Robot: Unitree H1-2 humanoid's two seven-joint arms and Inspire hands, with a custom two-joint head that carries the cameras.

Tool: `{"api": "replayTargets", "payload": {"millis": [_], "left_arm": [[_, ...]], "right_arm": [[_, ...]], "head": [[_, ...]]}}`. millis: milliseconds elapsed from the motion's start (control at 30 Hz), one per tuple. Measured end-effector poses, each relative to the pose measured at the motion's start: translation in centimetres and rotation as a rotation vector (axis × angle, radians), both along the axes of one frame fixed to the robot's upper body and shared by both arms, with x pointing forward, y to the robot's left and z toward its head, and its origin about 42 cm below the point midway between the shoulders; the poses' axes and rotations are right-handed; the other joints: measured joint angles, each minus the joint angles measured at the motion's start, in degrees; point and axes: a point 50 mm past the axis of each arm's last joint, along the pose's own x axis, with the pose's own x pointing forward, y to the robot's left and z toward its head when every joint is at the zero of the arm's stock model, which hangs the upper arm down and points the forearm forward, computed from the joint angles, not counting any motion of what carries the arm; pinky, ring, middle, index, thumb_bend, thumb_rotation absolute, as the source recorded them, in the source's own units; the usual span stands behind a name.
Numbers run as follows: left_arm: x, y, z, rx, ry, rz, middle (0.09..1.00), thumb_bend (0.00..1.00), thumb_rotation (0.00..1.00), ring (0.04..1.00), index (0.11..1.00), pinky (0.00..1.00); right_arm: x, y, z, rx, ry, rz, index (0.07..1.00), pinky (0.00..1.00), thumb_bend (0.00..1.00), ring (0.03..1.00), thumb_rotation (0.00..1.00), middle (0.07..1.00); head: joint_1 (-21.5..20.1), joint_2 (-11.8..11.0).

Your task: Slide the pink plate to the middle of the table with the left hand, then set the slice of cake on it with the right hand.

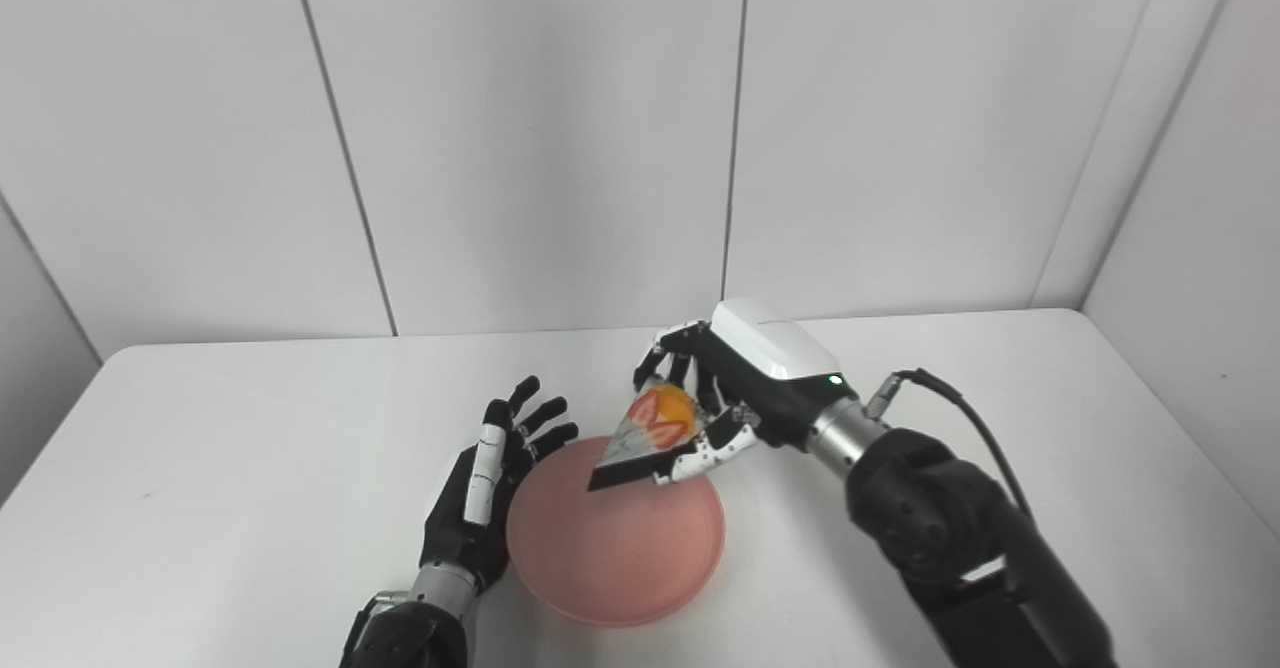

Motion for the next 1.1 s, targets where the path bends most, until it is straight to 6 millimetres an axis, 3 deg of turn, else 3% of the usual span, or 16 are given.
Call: {"api": "replayTargets", "payload": {"millis": [100, 167, 367, 733, 900, 933, 967, 1000, 1100], "left_arm": [[0.0, 0.0, 0.0, 0.0, 0.002, 0.006, 0.869, 0.88, 0.96, 0.801, 0.919, 0.88], [0.0, 0.0, 0.0, -0.001, 0.001, 0.007, 0.862, 0.89, 0.98, 0.799, 0.913, 0.87], [-0.2, 0.0, 0.0, -0.007, 0.0, 0.013, 0.866, 0.87, 1.0, 0.801, 0.908, 0.83], [-0.5, 0.1, -0.1, -0.011, -0.002, 0.017, 0.867, 0.84, 1.0, 0.801, 0.909, 0.81], [-0.5, 0.1, -0.1, -0.012, -0.002, 0.019, 0.865, 0.84, 1.0, 0.799, 0.911, 0.81], [-0.5, 0.1, -0.1, -0.012, -0.002, 0.019, 0.866, 0.84, 1.0, 0.801, 0.91, 0.81], [-0.5, 0.1, -0.1, -0.012, -0.002, 0.019, 0.866, 0.84, 1.0, 0.802, 0.909, 0.82], [-0.5, 0.1, -0.1, -0.012, -0.002, 0.019, 0.867, 0.84, 1.0, 0.798, 0.908, 0.81], [-0.5, 0.2, -0.1, -0.012, -0.002, 0.019, 0.867, 0.84, 1.0, 0.794, 0.906, 0.81]], "right_arm": [[0.4, 0.9, -1.3, -0.006, 0.024, 0.026, 0.493, 0.21, 0.52, 0.281, 0.0, 0.453], [0.7, 1.3, -2.3, -0.01, 0.036, 0.036, 0.512, 0.22, 0.52, 0.283, 0.01, 0.416], [1.1, 2.5, -5.2, -0.106, 0.017, 0.047, 0.525, 0.24, 0.51, 0.312, 0.01, 0.419], [1.6, 3.8, -7.8, -0.152, 0.02, 0.066, 0.522, 0.25, 0.52, 0.328, 0.01, 0.421], [1.6, 4.0, -7.8, -0.15, 0.022, 0.066, 0.525, 0.29, 0.52, 0.369, 0.02, 0.437], [1.7, 4.0, -7.8, -0.15, 0.023, 0.067, 0.506, 0.36, 0.52, 0.426, 0.11, 0.492], [1.7, 3.9, -7.9, -0.149, 0.023, 0.067, 0.5, 0.38, 0.52, 0.446, 0.14, 0.511], [1.8, 3.9, -7.9, -0.148, 0.022, 0.072, 0.569, 0.42, 0.74, 0.478, 0.36, 0.54], [1.9, 3.7, -8.1, -0.145, 0.021, 0.072, 0.649, 0.51, 0.92, 0.548, 0.52, 0.591]], "head": [[0.26, 0.0], [0.44, 0.0], [0.62, 0.17], [0.35, 0.44], [0.18, 0.44], [0.18, 0.44], [0.09, 0.44], [0.0, 0.53], [-0.08, 0.61]]}}
